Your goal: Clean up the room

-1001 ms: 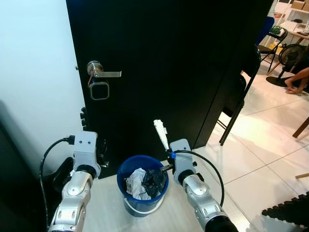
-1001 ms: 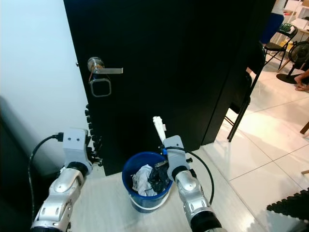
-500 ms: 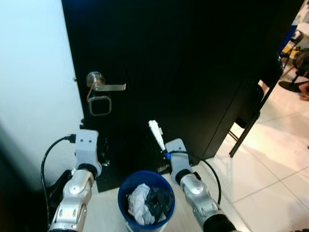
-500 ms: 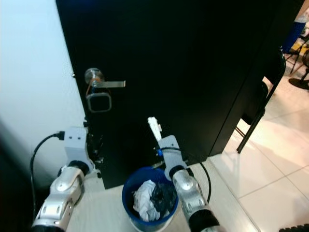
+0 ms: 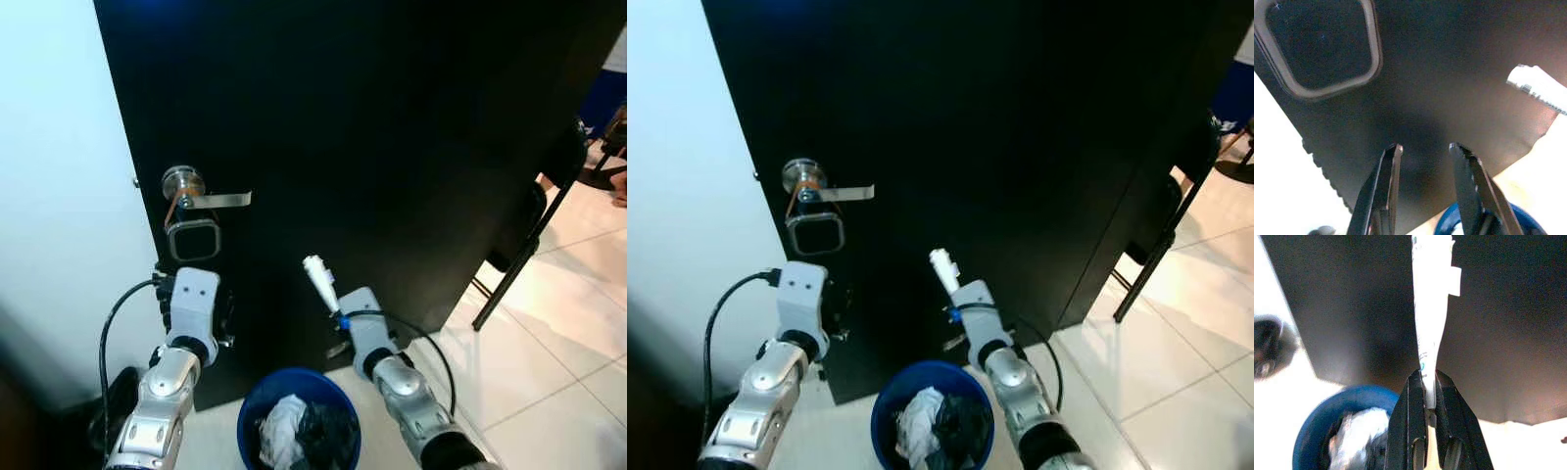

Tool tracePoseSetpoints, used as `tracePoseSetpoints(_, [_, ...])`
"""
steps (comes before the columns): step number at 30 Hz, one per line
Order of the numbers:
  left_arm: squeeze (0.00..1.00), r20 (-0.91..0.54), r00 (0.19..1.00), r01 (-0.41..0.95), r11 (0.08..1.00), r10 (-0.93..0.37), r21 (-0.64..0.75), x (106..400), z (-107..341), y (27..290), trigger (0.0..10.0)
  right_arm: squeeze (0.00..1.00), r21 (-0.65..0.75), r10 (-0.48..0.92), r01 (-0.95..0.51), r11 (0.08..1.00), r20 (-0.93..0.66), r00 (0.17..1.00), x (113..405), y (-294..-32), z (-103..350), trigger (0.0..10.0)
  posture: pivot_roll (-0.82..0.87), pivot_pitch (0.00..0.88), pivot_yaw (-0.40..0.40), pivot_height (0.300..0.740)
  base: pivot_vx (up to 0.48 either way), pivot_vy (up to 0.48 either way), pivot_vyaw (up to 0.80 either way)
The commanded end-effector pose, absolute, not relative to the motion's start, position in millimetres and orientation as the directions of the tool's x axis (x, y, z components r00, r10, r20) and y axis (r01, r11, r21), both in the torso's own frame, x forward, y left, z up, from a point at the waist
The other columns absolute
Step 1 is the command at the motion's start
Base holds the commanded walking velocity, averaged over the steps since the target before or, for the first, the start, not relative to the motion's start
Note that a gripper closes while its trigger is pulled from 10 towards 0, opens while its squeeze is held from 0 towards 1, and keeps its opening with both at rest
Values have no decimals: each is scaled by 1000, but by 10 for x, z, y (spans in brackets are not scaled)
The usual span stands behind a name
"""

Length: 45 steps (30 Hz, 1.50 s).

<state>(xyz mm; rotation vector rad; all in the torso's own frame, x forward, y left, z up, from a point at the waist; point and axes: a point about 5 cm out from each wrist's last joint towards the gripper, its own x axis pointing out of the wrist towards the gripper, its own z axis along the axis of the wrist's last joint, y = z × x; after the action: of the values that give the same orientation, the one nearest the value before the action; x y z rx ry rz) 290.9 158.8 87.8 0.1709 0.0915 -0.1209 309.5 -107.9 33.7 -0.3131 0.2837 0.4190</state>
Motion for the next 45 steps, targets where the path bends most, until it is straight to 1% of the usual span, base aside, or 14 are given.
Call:
tracePoseSetpoints(1, [0,-179,973,180,961,-144,209,2864,759,1582,10000,0,-260,366,-489,832,-404,838,3054,-1078,239,10000,71,0,-87,740,0,0,0])
tracePoseSetpoints(2, [0,-227,957,238,939,-182,250,2832,697,1575,10000,0,-266,387,-544,796,-467,795,3015,-1048,160,10000,71,0,-89,740,0,0,0])
tracePoseSetpoints(3, [0,-227,957,238,939,-182,250,2832,697,1575,10000,0,-266,387,-544,796,-467,795,3015,-1048,160,10000,71,0,-89,740,0,0,0])
tracePoseSetpoints(5, [0,-362,892,399,849,-272,346,2699,524,1592,10000,0,-275,429,-701,658,-629,648,2862,-973,-54,10000,73,26,-107,740,0,0,0])
tracePoseSetpoints(7, [0,-461,836,494,776,-298,393,2563,384,1660,10000,0,-288,428,-775,562,-701,570,2768,-918,-161,10000,83,61,-128,740,0,0,0])
tracePoseSetpoints(9, [0,-487,820,517,754,-300,405,2517,343,1690,10000,0,-296,425,-785,544,-710,562,2752,-895,-178,10000,83,61,-128,740,0,0,0])
tracePoseSetpoints(12, [0,-520,803,538,730,-291,422,2401,298,1773,10000,0,-293,434,-803,518,-719,543,2709,-800,-210,10000,100,132,-162,740,0,0,0])
tracePoseSetpoints(15, [0,-518,805,537,728,-291,426,2345,318,1800,10000,0,-297,441,-810,506,-718,539,2695,-756,-216,10000,114,174,-176,740,0,0,0])
tracePoseSetpoints(16, [0,-514,807,539,720,-292,437,2259,348,1853,10000,0,-304,448,-803,512,-703,552,2708,-693,-196,10000,133,223,-185,740,0,0,0])
tracePoseSetpoints(19, [0,-497,819,528,717,-287,456,2073,430,1984,10000,0,-315,458,-758,571,-644,612,2800,-557,-90,10000,149,264,-187,740,0,0,0])
tracePoseSetpoints(28, [0,-459,835,518,717,-305,466,1973,541,2027,10000,0,-403,406,-704,585,-605,685,2951,-523,41,10000,158,285,-174,740,0,0,0])
tracePoseSetpoints(29, [0,-429,840,522,708,-332,476,1988,592,1991,10000,0,-469,369,-669,577,-581,725,3033,-565,107,10000,156,283,-165,740,0,0,0])
tracePoseSetpoints(39, [0,-335,858,510,723,-389,467,2103,745,1833,10000,0,-561,325,-657,503,-582,746,3094,-707,127,10000,136,277,-149,740,0,0,0])
tracePoseSetpoints(45, [0,-337,851,523,712,-403,469,2113,749,1818,10000,0,-593,301,-653,471,-588,751,3102,-756,119,10000,134,275,-141,740,0,0,0])
